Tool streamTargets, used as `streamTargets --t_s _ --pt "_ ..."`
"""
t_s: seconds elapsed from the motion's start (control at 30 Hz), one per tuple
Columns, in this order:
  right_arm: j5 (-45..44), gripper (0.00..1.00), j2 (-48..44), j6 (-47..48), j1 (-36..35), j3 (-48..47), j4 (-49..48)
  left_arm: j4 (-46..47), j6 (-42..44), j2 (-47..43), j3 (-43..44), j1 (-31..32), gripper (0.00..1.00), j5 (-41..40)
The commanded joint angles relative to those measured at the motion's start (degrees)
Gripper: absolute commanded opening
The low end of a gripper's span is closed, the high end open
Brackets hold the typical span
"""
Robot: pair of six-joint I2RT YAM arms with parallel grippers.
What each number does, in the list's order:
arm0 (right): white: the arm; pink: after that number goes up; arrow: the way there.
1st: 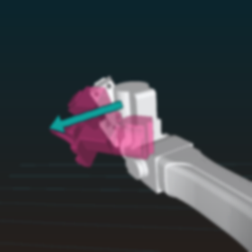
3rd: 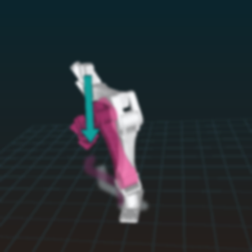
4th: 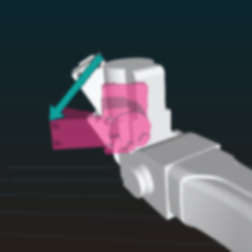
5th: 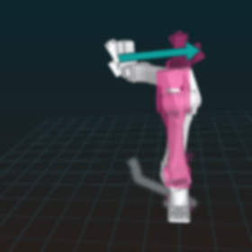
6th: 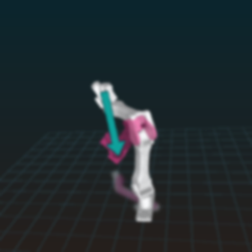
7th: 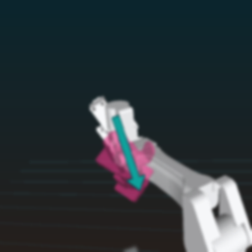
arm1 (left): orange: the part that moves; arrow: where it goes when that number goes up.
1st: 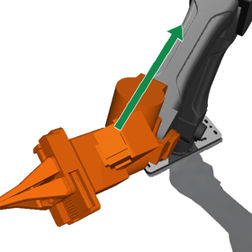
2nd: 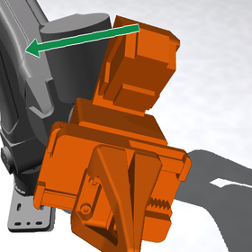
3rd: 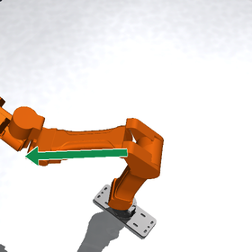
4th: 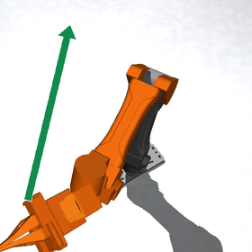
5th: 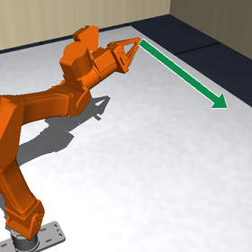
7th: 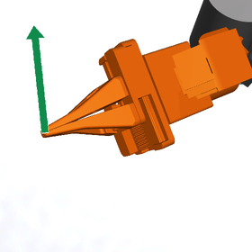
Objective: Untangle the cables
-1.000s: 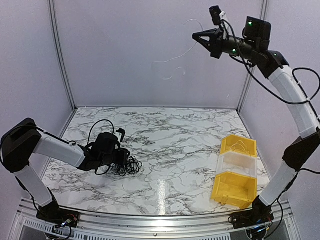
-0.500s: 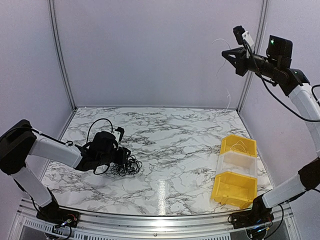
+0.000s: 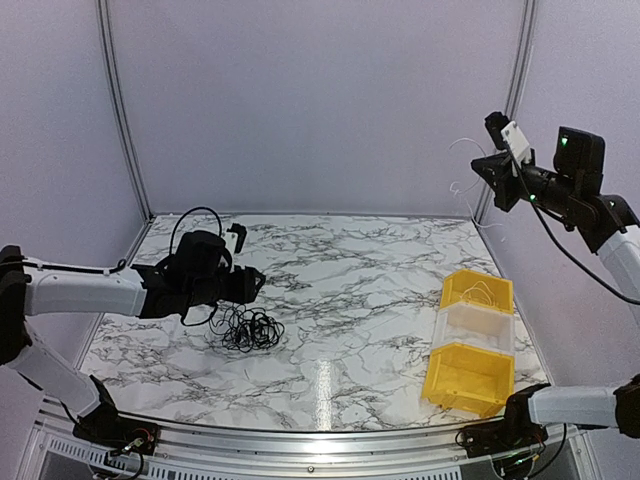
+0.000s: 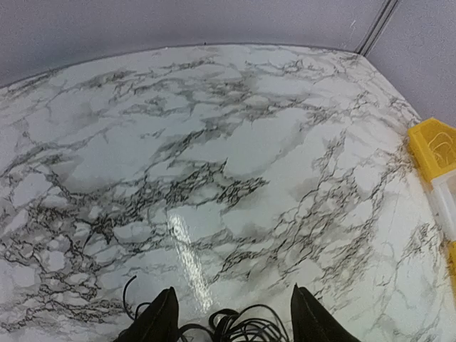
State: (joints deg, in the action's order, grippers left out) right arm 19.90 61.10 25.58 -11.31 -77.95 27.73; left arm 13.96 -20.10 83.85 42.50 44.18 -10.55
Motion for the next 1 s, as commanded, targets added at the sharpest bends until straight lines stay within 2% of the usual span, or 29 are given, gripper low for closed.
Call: streamTargets --t_s 0.0,0.1,0.23,0.47,0.57,0.8,0.97 --pt "-6.16 0.0 -2.41 2.42 0.96 3.94 -1.18 -14.2 2.02 -3.44 12.47 -0.09 0.57 0.95" --pt "-8.46 0.0 -4.35 3.78 1.23 7.17 -1.39 -21.37 2.89 -2.58 21.14 -0.16 0.63 1.27" --pt "-11.29 0.0 -7.5 4.93 1.53 13.1 -2.56 -24.63 4.19 -0.4 29.11 -0.4 0.69 2.63" --pt "-14.41 0.0 -11.46 6.53 4.73 21.97 -3.24 -23.43 7.6 5.57 34.94 -0.61 0.68 5.13" --pt "-14.36 0.0 -11.92 6.97 6.63 22.08 -2.1 -21.94 9.27 6.19 33.88 -0.66 0.65 5.6" --pt "-19.45 0.0 -11.36 7.86 8.09 21.75 -1.36 -15.26 10.01 0.2 22.03 -1.38 0.65 5.98" --pt "-21.69 0.0 -11.42 7.82 10.69 20.47 -1.39 -14.89 9.99 -0.69 22.01 -1.38 0.65 6.52"
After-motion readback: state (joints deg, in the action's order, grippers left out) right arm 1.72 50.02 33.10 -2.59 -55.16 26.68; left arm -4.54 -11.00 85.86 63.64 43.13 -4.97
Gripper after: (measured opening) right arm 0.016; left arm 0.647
